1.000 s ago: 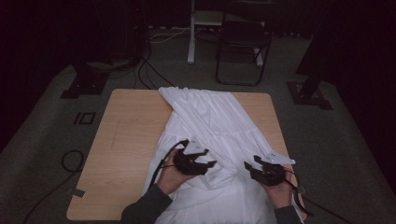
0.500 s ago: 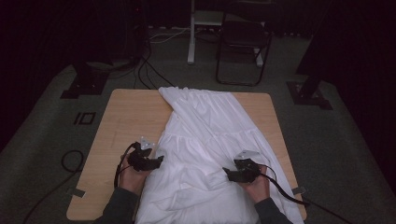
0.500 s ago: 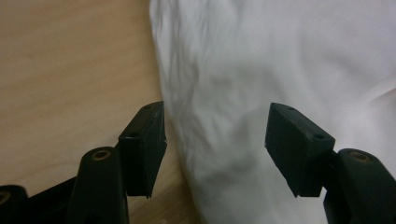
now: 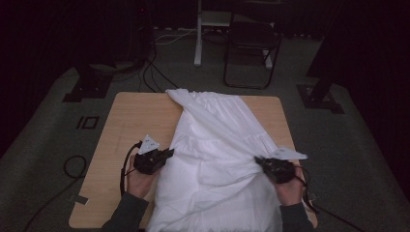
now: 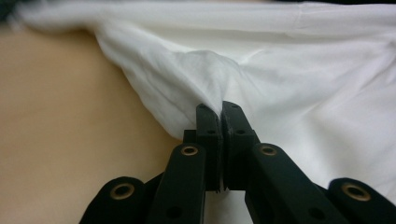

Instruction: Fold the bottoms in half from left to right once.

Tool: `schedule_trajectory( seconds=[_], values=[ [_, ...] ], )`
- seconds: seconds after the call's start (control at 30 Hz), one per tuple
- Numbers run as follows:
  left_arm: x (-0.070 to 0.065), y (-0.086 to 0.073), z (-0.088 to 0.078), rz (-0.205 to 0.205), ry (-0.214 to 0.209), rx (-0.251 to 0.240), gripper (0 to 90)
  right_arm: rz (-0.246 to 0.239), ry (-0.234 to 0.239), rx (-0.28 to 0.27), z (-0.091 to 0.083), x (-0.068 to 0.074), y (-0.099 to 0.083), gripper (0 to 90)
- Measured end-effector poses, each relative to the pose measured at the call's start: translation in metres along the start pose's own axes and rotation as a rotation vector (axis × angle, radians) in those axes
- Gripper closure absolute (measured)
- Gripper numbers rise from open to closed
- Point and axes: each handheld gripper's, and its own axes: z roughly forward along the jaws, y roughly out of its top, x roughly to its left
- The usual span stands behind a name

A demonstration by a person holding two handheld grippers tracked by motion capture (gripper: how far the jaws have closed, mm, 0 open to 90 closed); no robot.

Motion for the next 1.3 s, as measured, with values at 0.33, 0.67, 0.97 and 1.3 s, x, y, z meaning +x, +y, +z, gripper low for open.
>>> schedule_trajectory(
  seconds=[0.33, 0.67, 0.97, 1.3],
  values=[
    [-0.040, -0.037, 0.095, 0.079, 0.024, 0.260, 46.6, 0.086, -0.191, 0.236, 0.018, -0.065, -0.064, 71.4],
    [-0.008, -0.038, 0.128, 0.171, 0.202, 0.364, 85.2, 0.122, -0.104, 0.309, 0.050, -0.063, -0.084, 73.3],
    [0.065, -0.022, 0.138, 0.115, 0.375, 0.396, 85.5, 0.071, -0.037, 0.304, 0.100, -0.051, -0.053, 73.4],
    [0.093, -0.012, 0.117, 0.034, 0.355, 0.277, 59.9, 0.076, -0.141, 0.275, 0.150, -0.048, -0.003, 51.6]
  ],
)
